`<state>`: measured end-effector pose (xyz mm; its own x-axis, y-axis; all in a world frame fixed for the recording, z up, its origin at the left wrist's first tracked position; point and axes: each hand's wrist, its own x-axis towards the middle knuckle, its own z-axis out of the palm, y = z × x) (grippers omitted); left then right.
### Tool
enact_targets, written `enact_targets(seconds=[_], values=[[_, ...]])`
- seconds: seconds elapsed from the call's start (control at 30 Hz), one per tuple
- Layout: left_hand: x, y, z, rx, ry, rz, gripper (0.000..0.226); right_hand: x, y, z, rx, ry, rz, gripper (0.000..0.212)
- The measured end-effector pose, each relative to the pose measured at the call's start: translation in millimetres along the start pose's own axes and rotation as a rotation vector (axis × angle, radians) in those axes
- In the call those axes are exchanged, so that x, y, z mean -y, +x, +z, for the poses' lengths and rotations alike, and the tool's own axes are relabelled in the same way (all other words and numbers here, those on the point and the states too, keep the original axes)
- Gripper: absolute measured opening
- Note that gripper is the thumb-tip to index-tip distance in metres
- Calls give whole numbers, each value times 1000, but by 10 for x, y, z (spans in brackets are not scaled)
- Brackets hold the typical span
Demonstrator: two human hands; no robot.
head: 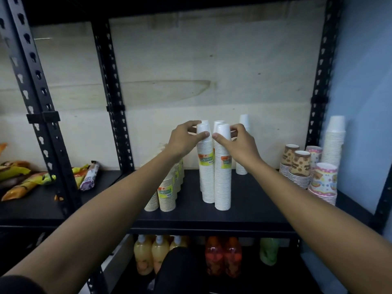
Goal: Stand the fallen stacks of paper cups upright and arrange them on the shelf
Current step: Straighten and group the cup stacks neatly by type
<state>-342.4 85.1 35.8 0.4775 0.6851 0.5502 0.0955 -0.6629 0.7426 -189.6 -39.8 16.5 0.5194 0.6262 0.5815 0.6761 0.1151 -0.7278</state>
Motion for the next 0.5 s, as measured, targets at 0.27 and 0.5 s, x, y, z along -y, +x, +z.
enact_targets(seconds=[0.27,0.5], values=[[205,-264,212,13,-45,-58,74,-258,-417,12,147,181,167,63],[771,-842,658,49,-66,-100,62,-880,-937,251,357,202,294,68]])
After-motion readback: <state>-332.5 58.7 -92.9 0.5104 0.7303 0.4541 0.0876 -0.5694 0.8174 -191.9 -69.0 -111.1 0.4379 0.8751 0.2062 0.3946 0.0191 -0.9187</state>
